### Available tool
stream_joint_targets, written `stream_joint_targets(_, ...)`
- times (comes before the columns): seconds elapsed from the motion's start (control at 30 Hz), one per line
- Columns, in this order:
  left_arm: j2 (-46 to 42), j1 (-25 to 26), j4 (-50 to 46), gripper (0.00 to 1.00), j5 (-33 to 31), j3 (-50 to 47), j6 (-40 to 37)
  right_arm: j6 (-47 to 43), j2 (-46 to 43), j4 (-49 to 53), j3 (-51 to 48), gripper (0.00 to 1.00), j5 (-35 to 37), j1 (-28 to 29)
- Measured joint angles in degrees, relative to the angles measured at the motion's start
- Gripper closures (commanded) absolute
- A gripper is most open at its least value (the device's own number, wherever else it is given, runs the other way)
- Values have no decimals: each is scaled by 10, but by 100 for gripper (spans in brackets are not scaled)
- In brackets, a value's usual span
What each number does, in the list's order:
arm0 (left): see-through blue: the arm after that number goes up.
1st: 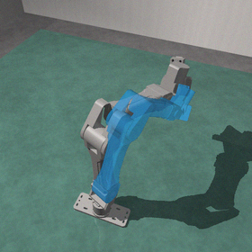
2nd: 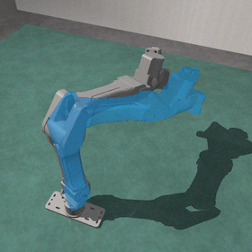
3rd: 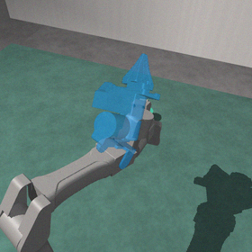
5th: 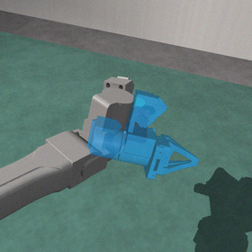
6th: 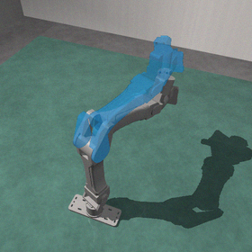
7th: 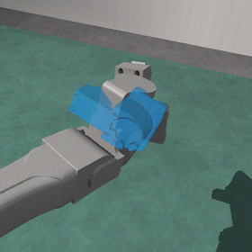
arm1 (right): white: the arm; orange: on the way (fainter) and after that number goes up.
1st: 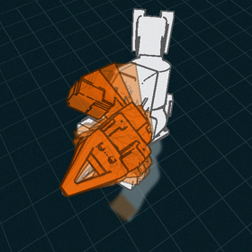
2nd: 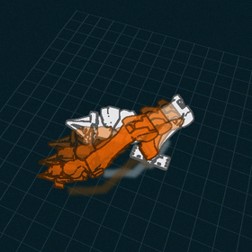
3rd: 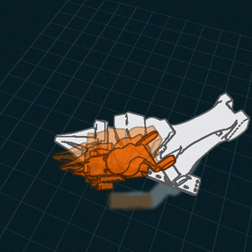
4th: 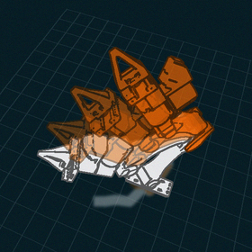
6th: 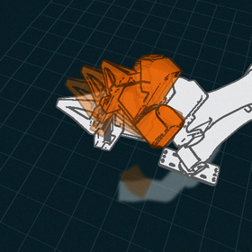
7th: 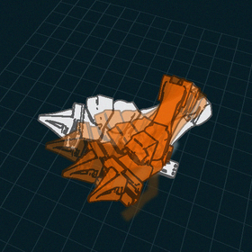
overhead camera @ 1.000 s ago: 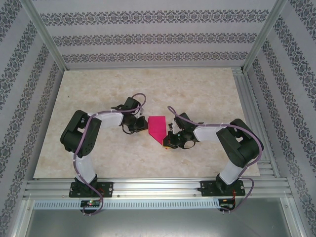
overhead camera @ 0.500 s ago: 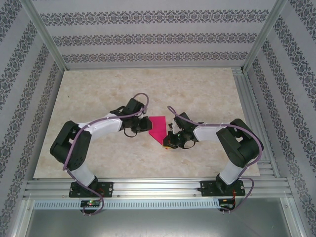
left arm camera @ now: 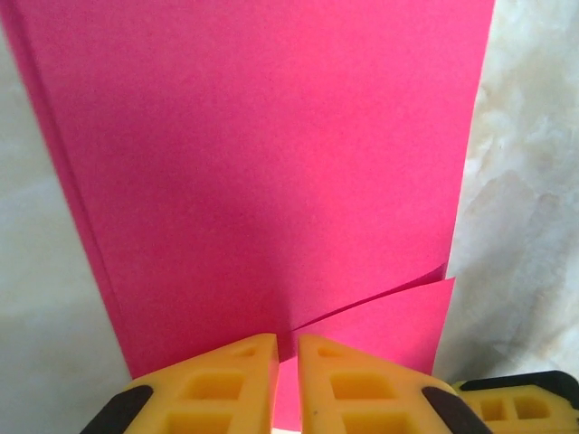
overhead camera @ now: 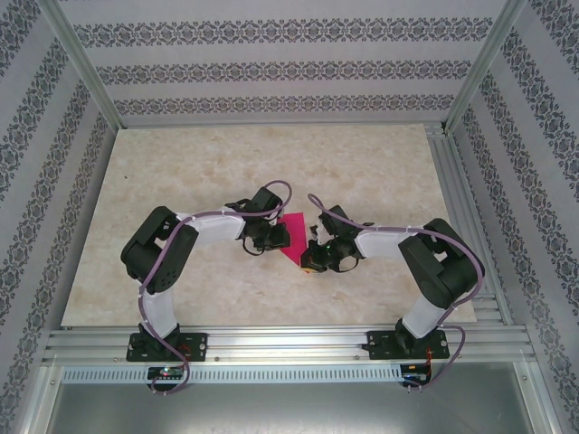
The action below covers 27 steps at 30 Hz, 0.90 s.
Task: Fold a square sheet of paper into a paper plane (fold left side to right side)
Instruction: Third fold the triangle at the center of the table.
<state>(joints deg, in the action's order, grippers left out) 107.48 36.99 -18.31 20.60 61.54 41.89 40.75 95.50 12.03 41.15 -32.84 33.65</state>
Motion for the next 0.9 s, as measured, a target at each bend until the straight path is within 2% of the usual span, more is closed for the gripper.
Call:
stream_joint_targets(0.3, 0, 2, 30, 84, 0, -14, 2, 59, -36, 45, 26, 100, 49, 24)
stream_joint_targets(0.57, 0, 3, 29, 85, -4, -14, 2, 76, 14, 60, 86, 100, 86, 38)
stream_joint_targets(0.9, 3, 3, 29, 87, -6, -13, 2, 76, 34, 79, 89, 100, 105, 38)
